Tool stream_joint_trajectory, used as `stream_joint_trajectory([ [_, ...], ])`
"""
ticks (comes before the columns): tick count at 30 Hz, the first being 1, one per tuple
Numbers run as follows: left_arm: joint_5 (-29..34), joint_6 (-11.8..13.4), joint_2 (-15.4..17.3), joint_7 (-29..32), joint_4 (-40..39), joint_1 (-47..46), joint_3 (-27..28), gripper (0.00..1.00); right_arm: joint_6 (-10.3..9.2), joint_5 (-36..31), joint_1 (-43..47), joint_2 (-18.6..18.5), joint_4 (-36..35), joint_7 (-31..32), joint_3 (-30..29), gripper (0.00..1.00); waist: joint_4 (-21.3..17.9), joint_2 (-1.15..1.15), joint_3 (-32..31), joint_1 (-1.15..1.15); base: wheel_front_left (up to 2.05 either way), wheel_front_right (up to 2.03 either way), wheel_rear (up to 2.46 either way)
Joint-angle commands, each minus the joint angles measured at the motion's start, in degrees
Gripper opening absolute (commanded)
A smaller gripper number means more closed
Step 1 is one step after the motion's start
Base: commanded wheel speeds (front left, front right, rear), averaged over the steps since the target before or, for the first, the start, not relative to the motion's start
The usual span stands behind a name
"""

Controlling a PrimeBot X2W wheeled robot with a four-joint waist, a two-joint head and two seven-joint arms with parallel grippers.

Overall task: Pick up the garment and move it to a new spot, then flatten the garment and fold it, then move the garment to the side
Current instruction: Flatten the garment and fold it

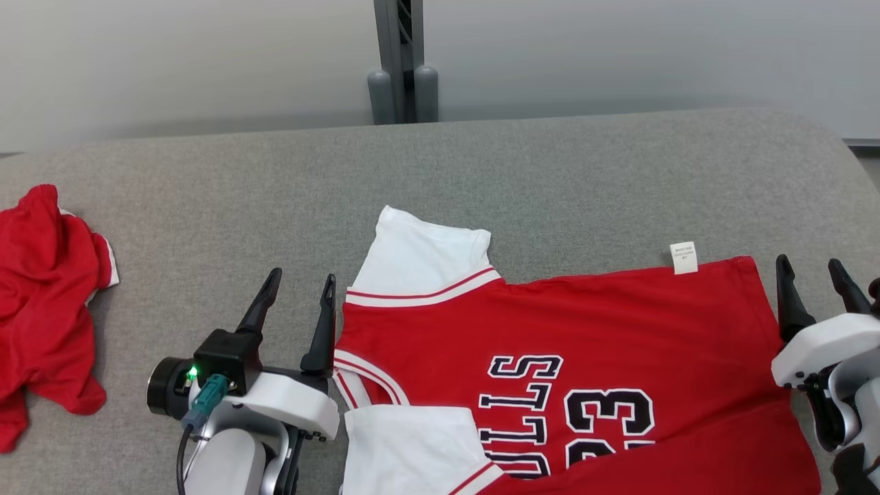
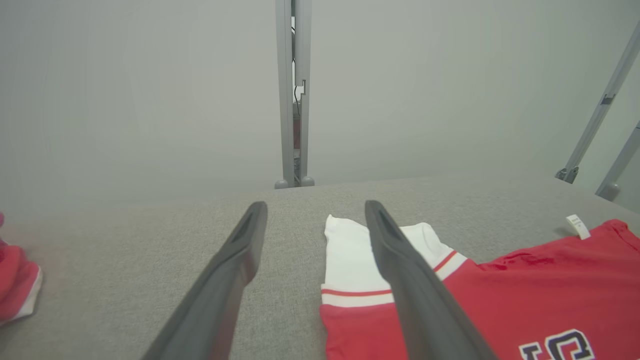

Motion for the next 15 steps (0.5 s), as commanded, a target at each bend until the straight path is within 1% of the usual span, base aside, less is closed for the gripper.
stream_joint_trajectory([
  [1,0.2,-0.2,0.2,0.0,-0.1,-1.2,0.2,1.00,0.00,0.2,-1.4,-0.8,0.9,0.4,0.5,1.00,0.2,0.00,1.7,0.00,0.00,0.00,0.00],
  [2,0.7,-0.5,0.2,0.0,0.0,-2.1,0.1,1.00,-0.01,1.2,-3.4,-1.0,2.8,1.1,1.2,1.00,0.5,0.00,3.2,0.00,0.00,0.00,0.00],
  [7,1.6,-1.2,0.2,0.0,0.5,-3.8,0.1,1.00,-0.01,4.1,-8.3,-3.0,8.5,2.6,3.2,1.00,1.8,0.00,6.2,0.00,0.00,0.00,0.00],
  [12,2.2,-1.7,0.2,0.0,0.7,-4.7,0.1,1.00,-0.01,5.8,-11.7,-4.5,14.0,3.3,5.7,1.00,3.1,0.00,7.8,0.00,0.00,0.00,0.00],
  [15,2.3,-1.7,0.2,0.0,0.7,-4.9,0.2,1.00,-0.01,6.6,-12.6,-4.6,15.7,3.3,6.5,1.00,3.5,0.00,8.2,0.00,0.00,0.00,0.00],
])
